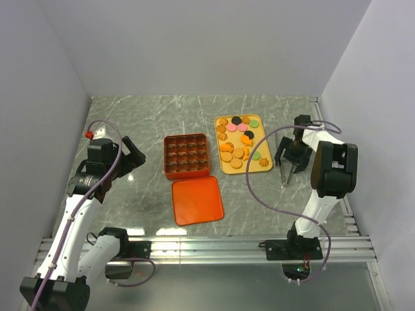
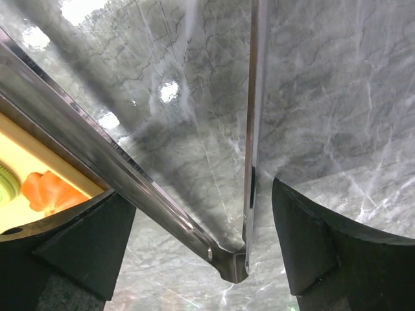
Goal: Pack the cookies
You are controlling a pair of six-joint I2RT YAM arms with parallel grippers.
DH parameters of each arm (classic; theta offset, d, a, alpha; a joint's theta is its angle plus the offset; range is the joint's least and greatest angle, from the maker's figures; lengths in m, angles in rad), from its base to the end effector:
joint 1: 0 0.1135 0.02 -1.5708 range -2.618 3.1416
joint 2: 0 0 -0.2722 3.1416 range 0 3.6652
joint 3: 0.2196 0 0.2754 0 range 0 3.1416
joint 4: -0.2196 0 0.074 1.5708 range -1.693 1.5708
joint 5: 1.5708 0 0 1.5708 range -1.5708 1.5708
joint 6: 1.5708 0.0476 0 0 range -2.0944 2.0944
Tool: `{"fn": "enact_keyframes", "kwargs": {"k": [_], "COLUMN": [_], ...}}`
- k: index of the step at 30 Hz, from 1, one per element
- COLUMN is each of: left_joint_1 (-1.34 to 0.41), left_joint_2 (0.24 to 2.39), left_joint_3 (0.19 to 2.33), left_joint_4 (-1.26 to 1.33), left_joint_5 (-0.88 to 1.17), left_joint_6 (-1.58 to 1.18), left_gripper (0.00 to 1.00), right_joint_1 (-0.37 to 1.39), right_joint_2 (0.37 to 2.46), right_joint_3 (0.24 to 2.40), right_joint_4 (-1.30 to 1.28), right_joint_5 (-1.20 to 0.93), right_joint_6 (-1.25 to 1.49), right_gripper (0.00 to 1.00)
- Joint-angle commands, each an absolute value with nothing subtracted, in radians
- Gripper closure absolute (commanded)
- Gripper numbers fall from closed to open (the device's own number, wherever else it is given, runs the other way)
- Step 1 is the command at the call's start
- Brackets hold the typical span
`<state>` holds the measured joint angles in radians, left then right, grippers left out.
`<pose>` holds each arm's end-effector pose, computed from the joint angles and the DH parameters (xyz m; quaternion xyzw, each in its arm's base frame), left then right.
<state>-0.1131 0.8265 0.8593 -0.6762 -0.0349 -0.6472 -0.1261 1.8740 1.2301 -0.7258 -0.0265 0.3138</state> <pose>0.1984 -0.0209 0.3096 -0.2435 0.8605 -0.1514 0.4211 0.3737 -0.0461 0.1408 0.2158 0.9712 0.0225 0.0987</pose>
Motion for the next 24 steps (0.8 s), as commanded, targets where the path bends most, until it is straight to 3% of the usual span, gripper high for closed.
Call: {"fn": "enact_keyframes", "kwargs": {"k": [1,17,20,23,24], "left_joint_1": [-0.117,-0.115,-0.115,-0.115,-0.115], "left_joint_2": [0.796,0.795,0.795,0.796,0.796], "left_joint_3": [0.862,0.861,0.862,0.862,0.862], "left_joint_4": [-0.653,-0.652,-0.652,-0.652,-0.652], "left_joint_5": [-0.067,-0.072,-0.072,-0.071,-0.072], "left_joint_6": [-0.658,-0.663,-0.663,-0.663,-0.661], "left_gripper": [0.01,0.01,0.01,0.01,0.01], "right_joint_1": [-0.109,-0.035,-0.037,-0.035,-0.037], "right_joint_2": [1.928,2.014,2.005,2.008,2.006], "right_joint_3": [1.273,1.344,1.335,1.336,1.339], "right_joint_4": [-0.732,-0.766,-0.756,-0.755,-0.761], "right_joint_5": [-0.005,0.109,0.107,0.091,0.087], "right_joint_6": [0.272,0.238,0.235,0.235,0.236], "right_gripper": [0.12,0.21,0.27,0.42,0.51]}}
